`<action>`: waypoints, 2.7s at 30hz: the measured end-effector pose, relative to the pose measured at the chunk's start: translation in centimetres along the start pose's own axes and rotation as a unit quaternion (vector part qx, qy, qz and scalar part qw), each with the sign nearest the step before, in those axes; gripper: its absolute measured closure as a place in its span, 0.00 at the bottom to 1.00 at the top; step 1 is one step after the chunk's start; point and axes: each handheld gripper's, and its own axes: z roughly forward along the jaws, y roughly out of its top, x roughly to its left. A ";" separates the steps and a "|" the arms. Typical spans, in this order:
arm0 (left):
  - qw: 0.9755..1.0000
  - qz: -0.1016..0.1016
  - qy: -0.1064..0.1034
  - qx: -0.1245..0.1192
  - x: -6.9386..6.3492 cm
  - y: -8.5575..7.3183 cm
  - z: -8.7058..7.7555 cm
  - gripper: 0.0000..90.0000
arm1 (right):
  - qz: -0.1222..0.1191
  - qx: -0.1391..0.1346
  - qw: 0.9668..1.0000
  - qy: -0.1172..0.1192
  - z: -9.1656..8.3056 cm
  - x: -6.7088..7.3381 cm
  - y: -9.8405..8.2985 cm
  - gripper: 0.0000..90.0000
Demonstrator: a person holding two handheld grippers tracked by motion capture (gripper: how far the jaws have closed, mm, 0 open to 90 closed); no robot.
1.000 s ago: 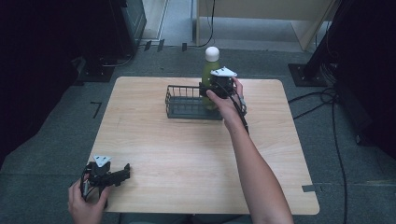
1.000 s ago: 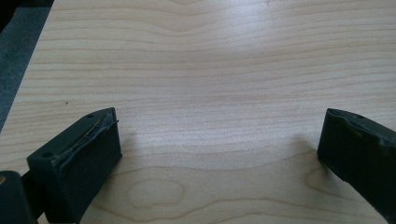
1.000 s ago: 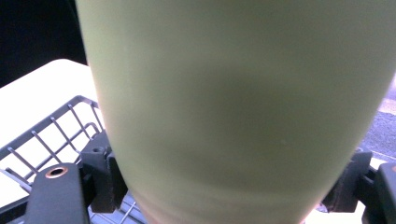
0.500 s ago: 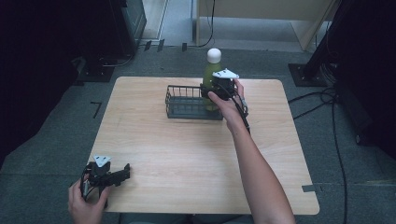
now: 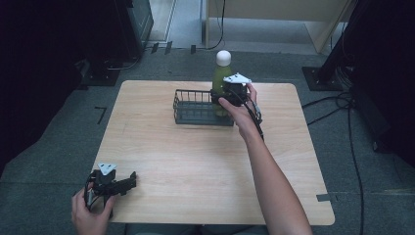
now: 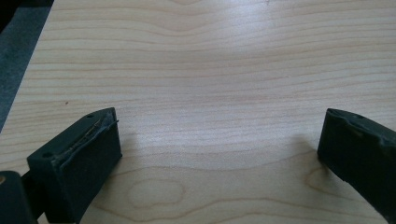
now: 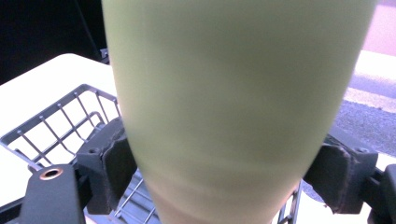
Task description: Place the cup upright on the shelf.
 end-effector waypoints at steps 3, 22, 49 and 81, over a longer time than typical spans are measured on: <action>1.000 0.000 0.000 0.000 0.0 0.0 0.0 0.00 | -0.002 0.003 1.000 0.001 -0.3 0.0 -0.1 0.16; 1.000 0.000 0.000 0.000 0.0 0.0 0.0 0.00 | -0.001 0.007 1.000 0.010 -4.1 -0.1 -1.6 0.14; 1.000 0.000 0.000 0.000 0.0 0.0 0.0 0.00 | 0.001 0.013 1.000 0.009 -9.3 -1.9 -6.9 0.14; 1.000 0.001 0.000 0.000 0.0 0.0 0.0 0.00 | 0.028 0.012 0.999 -0.019 -16.0 -5.8 -13.7 0.15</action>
